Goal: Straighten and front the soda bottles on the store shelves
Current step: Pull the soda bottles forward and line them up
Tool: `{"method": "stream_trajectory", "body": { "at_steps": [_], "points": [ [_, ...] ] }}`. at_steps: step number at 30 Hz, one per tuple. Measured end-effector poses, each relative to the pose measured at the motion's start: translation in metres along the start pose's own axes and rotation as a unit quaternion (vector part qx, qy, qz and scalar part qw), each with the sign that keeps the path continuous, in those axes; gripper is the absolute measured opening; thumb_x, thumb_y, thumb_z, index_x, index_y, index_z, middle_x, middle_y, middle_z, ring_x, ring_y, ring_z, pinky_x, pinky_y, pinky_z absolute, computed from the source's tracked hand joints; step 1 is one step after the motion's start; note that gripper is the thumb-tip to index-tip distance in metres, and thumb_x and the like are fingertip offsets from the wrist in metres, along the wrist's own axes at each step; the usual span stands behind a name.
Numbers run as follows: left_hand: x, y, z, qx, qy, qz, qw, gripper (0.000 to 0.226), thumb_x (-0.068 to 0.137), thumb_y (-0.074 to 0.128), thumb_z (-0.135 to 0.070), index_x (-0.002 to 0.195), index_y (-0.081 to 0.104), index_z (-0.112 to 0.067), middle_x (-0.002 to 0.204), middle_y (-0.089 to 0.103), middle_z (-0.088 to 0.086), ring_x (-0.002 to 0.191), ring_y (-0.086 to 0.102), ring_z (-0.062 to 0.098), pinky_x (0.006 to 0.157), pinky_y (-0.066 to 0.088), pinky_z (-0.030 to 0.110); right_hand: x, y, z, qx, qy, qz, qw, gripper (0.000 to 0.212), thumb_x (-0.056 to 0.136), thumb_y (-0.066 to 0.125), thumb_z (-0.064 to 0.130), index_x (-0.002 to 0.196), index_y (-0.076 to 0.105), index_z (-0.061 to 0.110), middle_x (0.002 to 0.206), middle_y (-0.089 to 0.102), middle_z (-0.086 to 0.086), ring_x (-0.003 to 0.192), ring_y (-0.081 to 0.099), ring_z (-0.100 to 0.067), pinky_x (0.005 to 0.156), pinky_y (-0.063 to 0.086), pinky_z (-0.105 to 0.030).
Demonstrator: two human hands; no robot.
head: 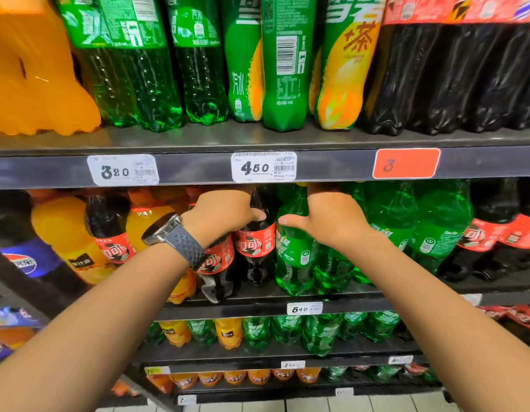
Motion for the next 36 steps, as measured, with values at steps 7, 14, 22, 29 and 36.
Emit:
{"method": "stream_trajectory", "body": {
  "at_steps": [7, 14, 22, 29, 36],
  "points": [
    [-0.003, -0.003, 0.001, -0.03, 0.034, -0.04, 0.998, 0.06, 0.086, 0.056, -0.059, 0.13, 0.046, -0.018, 0.111, 0.063, 0.006, 0.088, 0.059, 0.029, 0.065, 0.036, 0.031, 0.004, 0.011, -0.01, 0.019, 0.011, 0.086, 0.996, 0.067, 0.074, 0.06, 0.07, 0.085, 0.05, 0.005, 0.055, 0.047, 0.0, 0.054, 0.047, -0.022, 0.054, 0.033, -0.031],
    [-0.004, -0.002, -0.002, -0.038, 0.043, -0.054, 0.997, 0.044, 0.087, 0.054, -0.06, 0.093, 0.052, -0.016, 0.09, 0.061, 0.003, 0.067, 0.044, 0.021, 0.063, 0.034, 0.031, 0.002, 0.014, -0.022, 0.03, 0.012, 0.154, 0.988, 0.081, 0.075, 0.063, 0.066, 0.122, 0.043, 0.002, 0.108, 0.06, -0.019, 0.104, 0.057, -0.037, 0.078, 0.046, -0.033],
    [-0.037, -0.027, -0.023, -0.013, 0.136, -0.255, 0.957, 0.051, 0.087, 0.058, -0.054, 0.12, 0.052, -0.017, 0.11, 0.065, 0.009, 0.094, 0.063, 0.035, 0.063, 0.046, 0.036, -0.029, -0.036, -0.036, 0.103, 0.028, -0.087, 0.991, 0.039, 0.088, 0.06, 0.046, 0.097, 0.059, 0.009, 0.062, 0.046, -0.001, 0.063, 0.046, -0.024, 0.056, 0.021, -0.029],
    [-0.012, -0.005, -0.073, -0.151, 0.199, -0.107, 0.962, 0.074, 0.081, 0.056, -0.066, 0.139, 0.034, -0.025, 0.138, 0.051, 0.002, 0.118, 0.054, 0.026, 0.086, 0.049, 0.037, -0.04, -0.049, -0.061, 0.068, 0.079, -0.183, 0.978, 0.032, 0.085, 0.063, 0.031, 0.099, 0.062, 0.002, 0.096, 0.062, -0.019, 0.095, 0.053, -0.038, 0.085, 0.042, -0.04],
    [0.007, 0.008, -0.078, -0.109, 0.107, -0.09, 0.984, 0.047, 0.09, 0.048, -0.06, 0.107, 0.052, -0.016, 0.086, 0.058, 0.004, 0.092, 0.061, 0.033, 0.066, 0.035, 0.032, -0.027, -0.032, -0.095, 0.007, 0.154, -0.12, 0.981, 0.073, 0.081, 0.046, 0.073, 0.102, 0.058, 0.004, 0.084, 0.062, -0.021, 0.077, 0.061, -0.038, 0.058, 0.034, -0.031]
  ]
}}
Point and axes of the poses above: each hand's wrist, its own x-axis towards the middle knuckle, its own y-axis out of the palm, z = x × y, the point moved 10 cm from there along x, towards the middle knuckle
